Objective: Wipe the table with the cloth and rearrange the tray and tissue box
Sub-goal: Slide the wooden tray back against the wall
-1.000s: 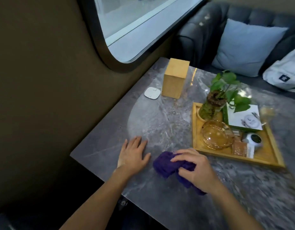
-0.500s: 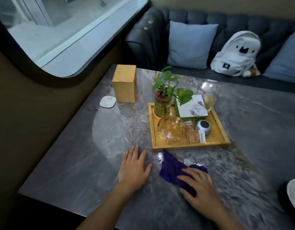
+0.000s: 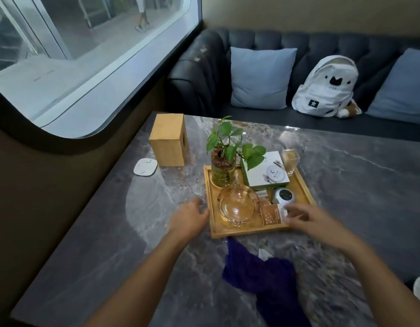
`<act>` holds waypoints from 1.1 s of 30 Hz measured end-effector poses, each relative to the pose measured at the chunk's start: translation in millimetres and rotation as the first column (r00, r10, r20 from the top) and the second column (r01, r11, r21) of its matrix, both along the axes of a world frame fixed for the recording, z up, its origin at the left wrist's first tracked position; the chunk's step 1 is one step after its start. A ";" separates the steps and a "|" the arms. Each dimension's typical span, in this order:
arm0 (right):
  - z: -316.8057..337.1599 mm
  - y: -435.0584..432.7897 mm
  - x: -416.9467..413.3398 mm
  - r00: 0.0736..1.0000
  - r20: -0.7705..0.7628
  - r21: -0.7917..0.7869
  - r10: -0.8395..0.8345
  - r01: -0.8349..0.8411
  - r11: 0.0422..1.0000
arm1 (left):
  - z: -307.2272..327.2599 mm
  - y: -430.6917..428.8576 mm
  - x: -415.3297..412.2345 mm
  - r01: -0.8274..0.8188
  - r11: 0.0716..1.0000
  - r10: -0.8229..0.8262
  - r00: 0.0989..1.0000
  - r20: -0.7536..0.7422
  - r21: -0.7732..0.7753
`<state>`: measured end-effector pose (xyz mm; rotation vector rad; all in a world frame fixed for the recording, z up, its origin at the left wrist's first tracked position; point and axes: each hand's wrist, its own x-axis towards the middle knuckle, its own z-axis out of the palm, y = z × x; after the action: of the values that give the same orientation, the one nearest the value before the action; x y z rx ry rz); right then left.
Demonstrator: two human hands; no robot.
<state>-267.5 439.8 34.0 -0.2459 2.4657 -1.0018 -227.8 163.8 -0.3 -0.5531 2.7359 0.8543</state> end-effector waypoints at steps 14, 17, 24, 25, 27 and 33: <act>-55.4 17.7 -96.3 0.942 -0.278 0.482 -0.188 0.306 0.821 | -16.6 7.2 -55.3 0.015 1.000 -0.014 0.993 0.115 -0.008; -60.6 17.8 -107.2 0.967 -0.209 0.476 -0.149 0.234 0.848 | -20.4 4.2 -63.0 0.036 0.999 -0.035 0.990 0.138 -0.005; -64.0 22.3 -121.0 0.984 -0.167 0.514 -0.062 0.141 0.846 | -31.7 2.4 -76.4 0.076 0.996 -0.071 0.993 0.098 -0.046; -64.5 23.0 -121.5 0.984 -0.171 0.525 -0.051 0.135 0.841 | -33.3 2.2 -75.9 0.085 0.994 -0.080 0.993 0.084 -0.066; -65.9 24.2 -120.8 0.981 -0.193 0.545 -0.017 0.122 0.829 | -35.7 1.6 -74.1 0.090 0.992 -0.084 0.994 0.065 -0.093; -68.7 19.0 -113.4 0.960 -0.275 0.568 0.042 0.127 0.813 | -32.0 -5.3 -59.7 0.103 0.984 -0.097 0.994 0.047 -0.145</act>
<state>-380.9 458.8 -34.6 -0.1293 2.9057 -0.1843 -287.5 158.5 -32.3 -0.4500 2.7791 0.6153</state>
